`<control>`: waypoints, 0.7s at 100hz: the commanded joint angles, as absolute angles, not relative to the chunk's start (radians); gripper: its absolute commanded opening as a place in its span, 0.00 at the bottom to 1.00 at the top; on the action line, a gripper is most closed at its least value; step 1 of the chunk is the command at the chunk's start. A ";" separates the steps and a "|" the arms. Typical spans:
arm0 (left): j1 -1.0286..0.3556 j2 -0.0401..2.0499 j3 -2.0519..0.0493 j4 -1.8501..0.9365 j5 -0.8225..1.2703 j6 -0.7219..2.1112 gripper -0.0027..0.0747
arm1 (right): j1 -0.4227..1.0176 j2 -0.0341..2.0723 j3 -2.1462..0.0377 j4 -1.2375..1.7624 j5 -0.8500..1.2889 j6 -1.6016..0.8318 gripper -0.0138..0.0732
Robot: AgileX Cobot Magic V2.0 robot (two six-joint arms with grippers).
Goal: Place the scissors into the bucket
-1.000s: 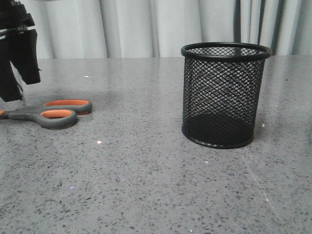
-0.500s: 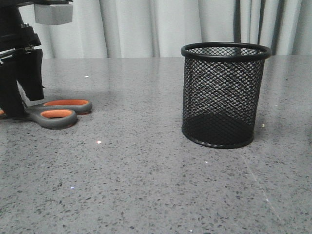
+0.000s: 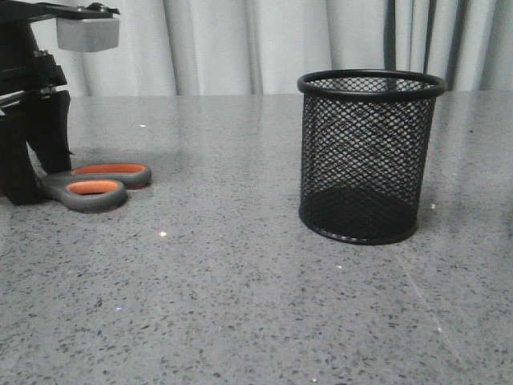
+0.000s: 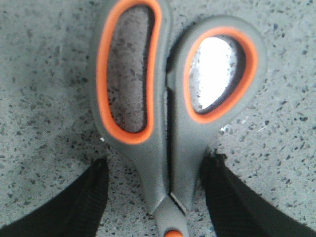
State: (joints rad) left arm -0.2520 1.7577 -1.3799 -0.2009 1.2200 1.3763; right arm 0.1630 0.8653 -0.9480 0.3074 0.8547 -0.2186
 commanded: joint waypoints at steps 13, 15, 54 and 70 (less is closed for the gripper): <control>-0.262 1.720 -1.389 -0.233 1.276 1.378 0.55 | 0.165 0.864 -0.982 0.315 0.800 -0.228 0.65; -0.262 1.720 -1.389 -0.235 1.276 1.378 0.55 | 0.165 0.864 -0.982 0.315 0.800 -0.228 0.65; -0.262 1.738 -1.389 -0.249 1.278 1.378 0.55 | 0.165 0.864 -0.982 0.315 0.802 -0.228 0.65; -0.262 1.738 -1.389 -0.251 1.278 1.378 0.55 | 0.165 0.864 -0.982 0.315 0.802 -0.228 0.65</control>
State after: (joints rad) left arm -0.2520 1.7594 -1.3761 -0.2305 1.2118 1.3784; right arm 0.1654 0.8653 -0.9480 0.3074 0.8547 -0.2186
